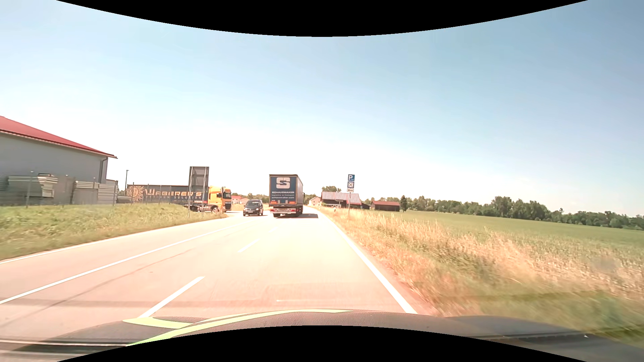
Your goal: Follow the waypoints while adhering to traffic rules and regulations
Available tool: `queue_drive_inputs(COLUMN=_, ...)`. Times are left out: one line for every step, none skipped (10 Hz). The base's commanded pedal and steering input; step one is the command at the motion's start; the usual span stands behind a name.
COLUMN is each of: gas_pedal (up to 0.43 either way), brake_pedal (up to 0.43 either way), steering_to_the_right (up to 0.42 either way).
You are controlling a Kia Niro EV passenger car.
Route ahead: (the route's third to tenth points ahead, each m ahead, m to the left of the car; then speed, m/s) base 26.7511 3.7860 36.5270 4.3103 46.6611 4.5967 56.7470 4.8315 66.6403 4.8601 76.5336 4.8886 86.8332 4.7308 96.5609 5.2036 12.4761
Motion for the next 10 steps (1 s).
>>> queue_drive_inputs(gas_pedal=0.000, brake_pedal=0.445, steering_to_the_right=0.000)
queue_drive_inputs(gas_pedal=0.000, brake_pedal=0.433, steering_to_the_right=0.000)
queue_drive_inputs(gas_pedal=0.000, brake_pedal=0.427, steering_to_the_right=0.000)
queue_drive_inputs(gas_pedal=0.000, brake_pedal=0.427, steering_to_the_right=-0.001)
queue_drive_inputs(gas_pedal=0.000, brake_pedal=0.427, steering_to_the_right=-0.001)
queue_drive_inputs(gas_pedal=0.000, brake_pedal=0.427, steering_to_the_right=-0.002)
queue_drive_inputs(gas_pedal=0.000, brake_pedal=0.415, steering_to_the_right=-0.002)
queue_drive_inputs(gas_pedal=0.000, brake_pedal=0.396, steering_to_the_right=-0.003)
queue_drive_inputs(gas_pedal=0.000, brake_pedal=0.384, steering_to_the_right=-0.005)
queue_drive_inputs(gas_pedal=0.000, brake_pedal=0.378, steering_to_the_right=-0.005)
